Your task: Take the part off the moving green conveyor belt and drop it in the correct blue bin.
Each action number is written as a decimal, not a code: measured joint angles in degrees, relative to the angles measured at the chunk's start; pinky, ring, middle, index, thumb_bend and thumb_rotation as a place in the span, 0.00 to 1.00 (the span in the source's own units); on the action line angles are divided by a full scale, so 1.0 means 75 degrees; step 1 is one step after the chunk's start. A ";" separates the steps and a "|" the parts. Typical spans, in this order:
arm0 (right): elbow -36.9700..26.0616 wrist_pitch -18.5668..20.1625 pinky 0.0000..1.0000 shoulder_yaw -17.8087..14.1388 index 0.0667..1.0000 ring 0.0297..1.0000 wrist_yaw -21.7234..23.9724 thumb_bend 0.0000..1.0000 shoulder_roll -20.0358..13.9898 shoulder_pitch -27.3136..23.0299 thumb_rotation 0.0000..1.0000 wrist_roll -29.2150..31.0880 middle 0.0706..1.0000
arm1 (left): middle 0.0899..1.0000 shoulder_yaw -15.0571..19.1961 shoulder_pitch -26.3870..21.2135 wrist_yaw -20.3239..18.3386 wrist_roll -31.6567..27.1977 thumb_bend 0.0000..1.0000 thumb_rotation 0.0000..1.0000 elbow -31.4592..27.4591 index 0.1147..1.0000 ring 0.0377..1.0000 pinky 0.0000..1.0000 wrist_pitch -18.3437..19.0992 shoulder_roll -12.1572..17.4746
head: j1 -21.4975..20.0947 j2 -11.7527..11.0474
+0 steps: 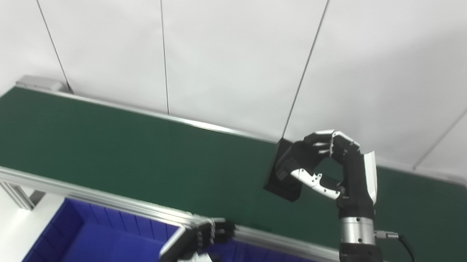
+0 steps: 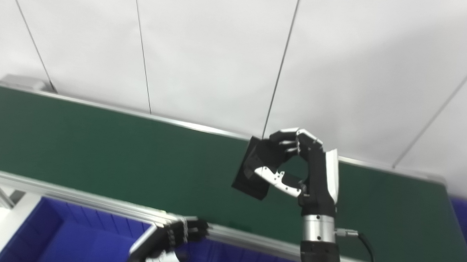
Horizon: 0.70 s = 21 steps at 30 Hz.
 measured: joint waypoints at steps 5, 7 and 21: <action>-0.0379 0.0121 0.34 -0.0128 0.47 0.44 0.0004 0.50 -0.0053 0.0439 0.00 0.0021 0.48 | 0.74 -0.0003 0.0040 -0.0021 -0.0066 0.99 0.52 -0.0152 0.72 0.76 0.71 0.0045 0.0050 | -0.0258 0.0305; -0.0565 0.0146 0.34 -0.0153 0.48 0.44 0.0005 0.50 -0.0076 0.0682 0.00 0.0009 0.48 | 0.74 0.0002 0.0081 -0.0023 -0.0126 0.99 0.52 -0.0295 0.73 0.75 0.71 0.0094 0.0076 | -0.0317 0.0364; -0.0921 0.0181 0.35 -0.0243 0.47 0.43 0.0083 0.50 -0.0119 0.2204 0.00 -0.0005 0.49 | 0.74 -0.0001 0.0290 -0.0033 -0.0326 1.00 0.51 -0.0999 0.75 0.75 0.71 0.0646 0.0210 | -0.0634 0.0634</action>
